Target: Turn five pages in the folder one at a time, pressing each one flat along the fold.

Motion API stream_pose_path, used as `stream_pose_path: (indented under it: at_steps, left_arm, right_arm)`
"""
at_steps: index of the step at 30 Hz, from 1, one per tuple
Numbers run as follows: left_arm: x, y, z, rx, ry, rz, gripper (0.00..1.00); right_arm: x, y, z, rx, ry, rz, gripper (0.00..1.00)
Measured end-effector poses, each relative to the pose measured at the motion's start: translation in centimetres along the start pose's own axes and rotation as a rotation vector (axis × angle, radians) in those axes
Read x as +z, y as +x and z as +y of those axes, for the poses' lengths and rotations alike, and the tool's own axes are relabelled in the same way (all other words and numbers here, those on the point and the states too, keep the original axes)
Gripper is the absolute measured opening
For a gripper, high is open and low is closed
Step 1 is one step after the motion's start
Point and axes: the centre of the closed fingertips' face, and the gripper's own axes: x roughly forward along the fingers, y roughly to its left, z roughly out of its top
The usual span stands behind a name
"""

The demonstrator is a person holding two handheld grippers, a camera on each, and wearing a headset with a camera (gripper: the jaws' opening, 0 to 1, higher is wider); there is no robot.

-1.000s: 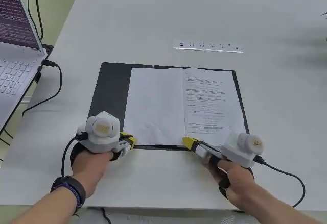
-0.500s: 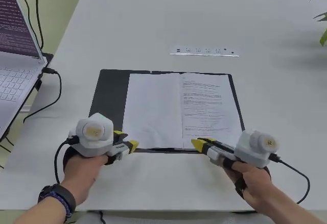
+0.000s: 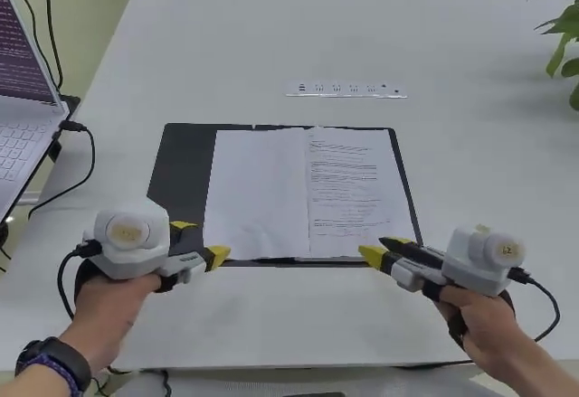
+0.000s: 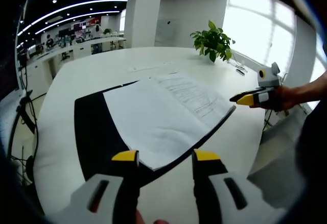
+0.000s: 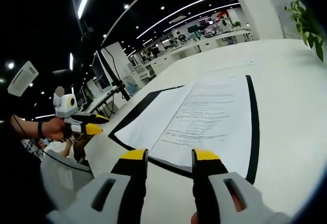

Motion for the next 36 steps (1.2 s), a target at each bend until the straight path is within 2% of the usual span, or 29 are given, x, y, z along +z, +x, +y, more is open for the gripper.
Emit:
stream_pose_path:
  at_steps: [6, 12, 21, 26, 30, 36]
  left_arm:
    - [0.6, -1.2, 0.3, 0.017, 0.003, -0.008, 0.47]
    - [1.0, -2.6, 0.5, 0.045, -0.011, -0.029, 0.52]
    - [1.1, -4.3, -0.2, 0.061, -0.017, -0.04, 0.59]
    - [0.9, -5.0, -0.4, 0.07, -0.025, -0.032, 0.64]
    - [1.0, -5.7, -0.4, 0.087, -0.048, -0.05, 0.66]
    - [0.7, -5.4, -0.8, 0.075, -0.046, -0.029, 0.68]
  right_arm:
    - [0.3, -1.7, -1.2, -0.032, -0.015, 0.005, 0.42]
    - [0.6, -3.1, -1.4, -0.057, -0.016, -0.009, 0.48]
    - [0.6, -4.6, -1.1, -0.082, -0.023, -0.02, 0.58]
    - [0.5, -5.4, -0.7, -0.096, -0.026, -0.029, 0.62]
    - [0.4, -5.9, -0.5, -0.104, -0.026, -0.035, 0.65]
    - [-0.1, -6.1, -0.4, -0.103, -0.021, -0.034, 0.68]
